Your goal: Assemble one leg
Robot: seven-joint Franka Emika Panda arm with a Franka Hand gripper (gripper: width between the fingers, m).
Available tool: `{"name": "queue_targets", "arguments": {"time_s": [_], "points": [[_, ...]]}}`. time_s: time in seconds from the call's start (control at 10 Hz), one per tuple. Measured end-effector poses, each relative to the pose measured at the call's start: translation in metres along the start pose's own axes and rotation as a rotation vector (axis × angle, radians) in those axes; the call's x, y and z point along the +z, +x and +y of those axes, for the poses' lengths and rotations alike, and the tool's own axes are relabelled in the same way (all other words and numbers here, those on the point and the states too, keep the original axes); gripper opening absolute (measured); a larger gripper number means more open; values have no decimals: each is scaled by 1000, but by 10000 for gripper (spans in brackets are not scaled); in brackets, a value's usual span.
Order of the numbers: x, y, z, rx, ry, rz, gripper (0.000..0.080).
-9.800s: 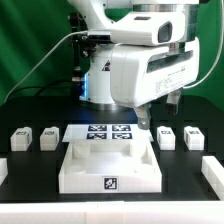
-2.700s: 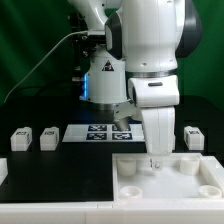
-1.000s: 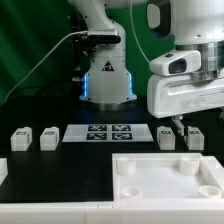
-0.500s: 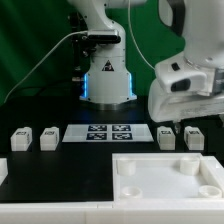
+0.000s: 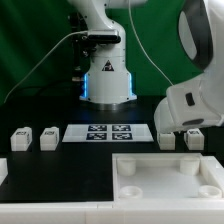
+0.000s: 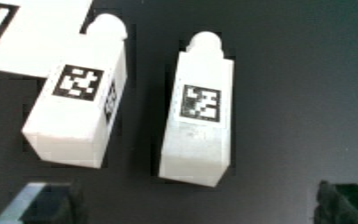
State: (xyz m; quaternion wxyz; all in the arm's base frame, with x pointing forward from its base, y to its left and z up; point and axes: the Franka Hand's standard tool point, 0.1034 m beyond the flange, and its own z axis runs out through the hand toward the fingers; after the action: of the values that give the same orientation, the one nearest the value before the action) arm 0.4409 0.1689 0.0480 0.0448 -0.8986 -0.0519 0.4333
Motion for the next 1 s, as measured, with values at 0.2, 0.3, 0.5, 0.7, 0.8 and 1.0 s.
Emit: {"name": "queue_targets", "arguments": {"time_s": [0.2,0.3,0.5,0.7,0.8,1.0], "points": [[7,0,-6,26,-9,-7,649],[12,-1,-5,26,-11,-12,649],[24,-3,-5,29,-17,-26,649],[38,-7,-8,36,-29,-53,649],[43,-7,-10,46,-35,-63,649],[45,-7,-10,45,-35,-64,649]]}}
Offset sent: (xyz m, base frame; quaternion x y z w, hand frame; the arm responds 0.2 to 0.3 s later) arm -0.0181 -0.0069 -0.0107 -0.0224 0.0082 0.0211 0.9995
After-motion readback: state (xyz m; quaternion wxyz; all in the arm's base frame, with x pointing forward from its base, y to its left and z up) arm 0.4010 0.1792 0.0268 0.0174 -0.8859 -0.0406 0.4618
